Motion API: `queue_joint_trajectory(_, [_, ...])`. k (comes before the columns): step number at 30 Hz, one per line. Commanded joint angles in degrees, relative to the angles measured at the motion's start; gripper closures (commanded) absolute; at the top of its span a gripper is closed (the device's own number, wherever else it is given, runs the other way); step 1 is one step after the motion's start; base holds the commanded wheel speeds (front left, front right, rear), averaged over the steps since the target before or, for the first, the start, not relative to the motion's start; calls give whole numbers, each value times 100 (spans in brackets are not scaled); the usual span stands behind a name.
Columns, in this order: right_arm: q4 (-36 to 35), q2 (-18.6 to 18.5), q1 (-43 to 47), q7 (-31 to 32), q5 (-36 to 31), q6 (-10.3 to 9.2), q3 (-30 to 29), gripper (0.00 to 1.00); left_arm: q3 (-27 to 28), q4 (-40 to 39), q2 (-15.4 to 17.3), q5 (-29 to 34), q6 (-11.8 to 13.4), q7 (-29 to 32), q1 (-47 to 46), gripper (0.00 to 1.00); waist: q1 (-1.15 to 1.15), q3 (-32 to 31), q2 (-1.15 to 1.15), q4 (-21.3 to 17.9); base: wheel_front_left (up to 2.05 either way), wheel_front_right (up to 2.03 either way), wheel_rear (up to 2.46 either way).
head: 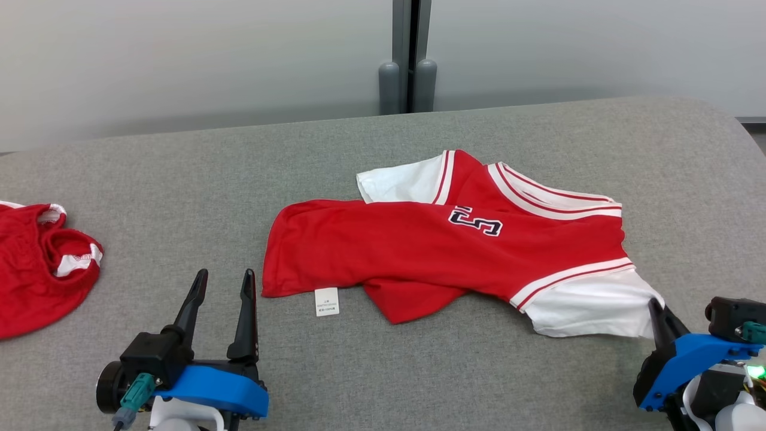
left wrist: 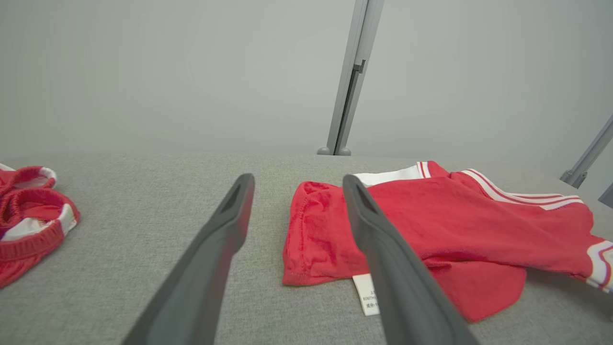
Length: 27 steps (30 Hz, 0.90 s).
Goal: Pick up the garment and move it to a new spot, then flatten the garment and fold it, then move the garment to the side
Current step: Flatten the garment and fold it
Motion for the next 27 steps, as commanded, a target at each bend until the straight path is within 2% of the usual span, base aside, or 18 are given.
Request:
queue_joint_trajectory(1, [-116, -14, 84, -81, 21, 1, 23, 53, 13, -6, 27, -22, 25, -14, 10, 0, 0, -10, 0, 2, 0, 0, 0])
queue_joint_trajectory(2, [-141, -15, 86, -114, 43, 1, 8, 0, 9, 0, 34, -28, 26, -13, 24, 0, 0, -16, 0, 5, 0, 0, 0])
queue_joint_trajectory(7, [-386, -15, 88, -375, -12, 2, 87, 0, 4, 24, 53, -47, 49, 5, 73, 0, 0, -52, 0, 25, 0, 0, 0])
queue_joint_trajectory(17, [-825, -14, 168, -1764, -509, 1, 507, 0, 56, 116, -21, -141, 116, -22, 189, 0, 0, -259, 0, 60, 0, 0, 0])
queue_joint_trajectory(27, [-650, -15, 217, -1881, -460, 1, 790, 0, 173, 182, -6, -182, 156, -45, 364, 0, 0, -460, 0, 126, 0, 0, 0])
